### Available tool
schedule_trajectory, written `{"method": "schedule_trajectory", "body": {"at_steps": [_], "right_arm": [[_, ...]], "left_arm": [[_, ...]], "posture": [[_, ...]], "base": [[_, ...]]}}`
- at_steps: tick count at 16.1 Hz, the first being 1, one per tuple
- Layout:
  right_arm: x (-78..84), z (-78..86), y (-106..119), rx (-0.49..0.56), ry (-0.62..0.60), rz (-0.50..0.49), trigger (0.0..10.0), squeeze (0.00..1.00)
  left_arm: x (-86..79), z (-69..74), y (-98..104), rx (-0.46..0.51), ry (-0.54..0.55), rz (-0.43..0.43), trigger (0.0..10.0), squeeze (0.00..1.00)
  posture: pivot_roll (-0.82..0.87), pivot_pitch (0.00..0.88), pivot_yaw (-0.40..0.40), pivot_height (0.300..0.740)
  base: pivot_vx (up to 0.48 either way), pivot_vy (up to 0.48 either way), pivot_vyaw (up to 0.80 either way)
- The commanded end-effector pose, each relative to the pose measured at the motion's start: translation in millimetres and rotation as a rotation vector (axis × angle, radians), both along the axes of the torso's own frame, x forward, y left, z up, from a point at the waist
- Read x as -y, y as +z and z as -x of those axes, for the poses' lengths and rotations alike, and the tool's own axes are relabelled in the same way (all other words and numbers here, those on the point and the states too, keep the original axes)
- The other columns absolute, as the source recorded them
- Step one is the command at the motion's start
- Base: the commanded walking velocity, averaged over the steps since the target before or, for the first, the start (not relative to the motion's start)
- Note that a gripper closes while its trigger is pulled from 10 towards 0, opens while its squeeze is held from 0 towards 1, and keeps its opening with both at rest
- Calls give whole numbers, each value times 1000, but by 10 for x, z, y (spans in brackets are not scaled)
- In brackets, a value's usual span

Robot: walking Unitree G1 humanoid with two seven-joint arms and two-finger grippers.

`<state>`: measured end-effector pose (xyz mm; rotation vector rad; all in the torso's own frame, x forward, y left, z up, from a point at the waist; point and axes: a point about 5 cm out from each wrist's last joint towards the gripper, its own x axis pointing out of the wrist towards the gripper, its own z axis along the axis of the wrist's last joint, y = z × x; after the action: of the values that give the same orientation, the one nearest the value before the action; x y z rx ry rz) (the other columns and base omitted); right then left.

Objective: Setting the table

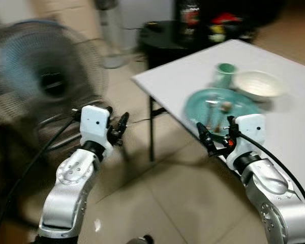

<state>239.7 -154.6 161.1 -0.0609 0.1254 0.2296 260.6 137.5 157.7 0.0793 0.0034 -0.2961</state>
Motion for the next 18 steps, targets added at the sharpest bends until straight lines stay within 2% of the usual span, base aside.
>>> {"method": "schedule_trajectory", "body": {"at_steps": [1,7,10,16,18], "right_arm": [[-59,5,6,5,33,-12,10000,1000],[22,30,0,-1,-14,-38,10000,1000],[-22,47,-36,-19,11,-22,10000,1000],[66,29,-13,-24,6,-26,10000,1000],[17,2,-17,-31,39,-30,10000,1000]], "left_arm": [[-24,1,4,-4,4,-26,10000,0],[27,-50,31,-4,-29,-24,10000,0],[-36,-37,-14,-23,-15,-51,10000,0],[29,-61,1,-18,-32,-46,10000,0],[-29,-48,-10,-21,-9,-46,10000,0]], "posture": [[26,0,53,740],[15,0,82,740],[11,0,85,740],[6,0,78,740],[15,0,66,740]], "base": [[0,0,800],[0,0,800],[0,0,800],[0,0,800],[0,0,800]]}}
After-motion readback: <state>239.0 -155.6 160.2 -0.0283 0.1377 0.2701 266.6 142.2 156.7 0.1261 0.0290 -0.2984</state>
